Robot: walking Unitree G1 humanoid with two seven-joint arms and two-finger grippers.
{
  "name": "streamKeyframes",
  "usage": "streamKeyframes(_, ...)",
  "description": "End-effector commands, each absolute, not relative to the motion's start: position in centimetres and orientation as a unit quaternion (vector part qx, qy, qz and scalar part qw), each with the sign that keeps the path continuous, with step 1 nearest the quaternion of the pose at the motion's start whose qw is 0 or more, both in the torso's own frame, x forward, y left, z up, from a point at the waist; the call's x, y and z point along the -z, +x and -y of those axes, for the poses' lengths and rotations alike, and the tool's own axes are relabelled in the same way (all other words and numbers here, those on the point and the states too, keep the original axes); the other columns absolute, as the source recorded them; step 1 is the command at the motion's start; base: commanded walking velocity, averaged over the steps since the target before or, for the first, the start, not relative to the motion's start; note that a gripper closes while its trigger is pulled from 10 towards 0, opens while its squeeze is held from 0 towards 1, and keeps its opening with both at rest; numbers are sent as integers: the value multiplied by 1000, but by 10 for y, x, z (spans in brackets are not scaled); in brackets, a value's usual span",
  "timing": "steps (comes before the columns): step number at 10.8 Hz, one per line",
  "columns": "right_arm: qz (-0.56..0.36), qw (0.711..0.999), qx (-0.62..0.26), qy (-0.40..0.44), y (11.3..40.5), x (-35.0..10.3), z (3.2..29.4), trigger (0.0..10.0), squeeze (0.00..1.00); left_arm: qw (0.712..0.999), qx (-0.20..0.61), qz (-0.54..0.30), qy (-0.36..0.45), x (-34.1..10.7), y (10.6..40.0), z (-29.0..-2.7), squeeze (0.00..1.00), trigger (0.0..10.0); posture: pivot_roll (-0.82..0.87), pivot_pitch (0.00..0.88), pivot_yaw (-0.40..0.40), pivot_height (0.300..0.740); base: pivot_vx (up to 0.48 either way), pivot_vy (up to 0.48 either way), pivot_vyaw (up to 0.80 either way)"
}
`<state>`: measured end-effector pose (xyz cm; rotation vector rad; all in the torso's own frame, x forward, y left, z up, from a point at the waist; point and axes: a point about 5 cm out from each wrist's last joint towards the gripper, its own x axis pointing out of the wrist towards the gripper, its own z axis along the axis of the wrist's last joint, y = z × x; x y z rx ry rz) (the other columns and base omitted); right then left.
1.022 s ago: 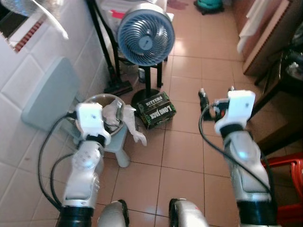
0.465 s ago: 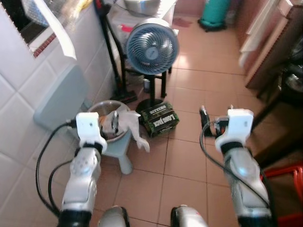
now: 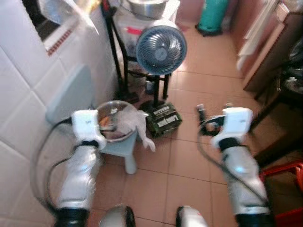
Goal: Setting the table
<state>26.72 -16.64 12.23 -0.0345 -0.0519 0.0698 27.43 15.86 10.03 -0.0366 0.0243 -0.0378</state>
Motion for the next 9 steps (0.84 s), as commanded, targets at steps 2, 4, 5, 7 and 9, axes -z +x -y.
streamKeyframes(2, 17, 999, -21, -20, 264, -121, 174, 10000, 0, 999, 37, -3, -20, -105, 272, -151, 0, 10000, -64, 150, 30, 740, 0, 204, -800)
streamKeyframes(4, 13, 999, -21, -21, 262, -120, 173, 10000, 0, 999, 11, -29, -15, -104, 268, -155, 0, 10000, -59, 163, 31, 740, 0, 0, 0)
streamKeyframes(5, 12, 1000, -22, -19, 262, -120, 173, 10000, 0, 999, 14, -45, -13, -102, 268, -154, 0, 10000, -58, 165, 31, 740, 0, 0, -800)
streamKeyframes(7, 11, 1000, -22, -12, 261, -120, 172, 10000, 0, 999, 40, -18, -24, -106, 266, -152, 0, 10000, -56, 168, 34, 740, 0, 0, -800)
streamKeyframes(9, 18, 1000, -21, -10, 260, -124, 171, 10000, 0, 998, 56, -26, -28, -105, 265, -149, 0, 10000, -58, 173, 37, 740, 0, 0, -800)
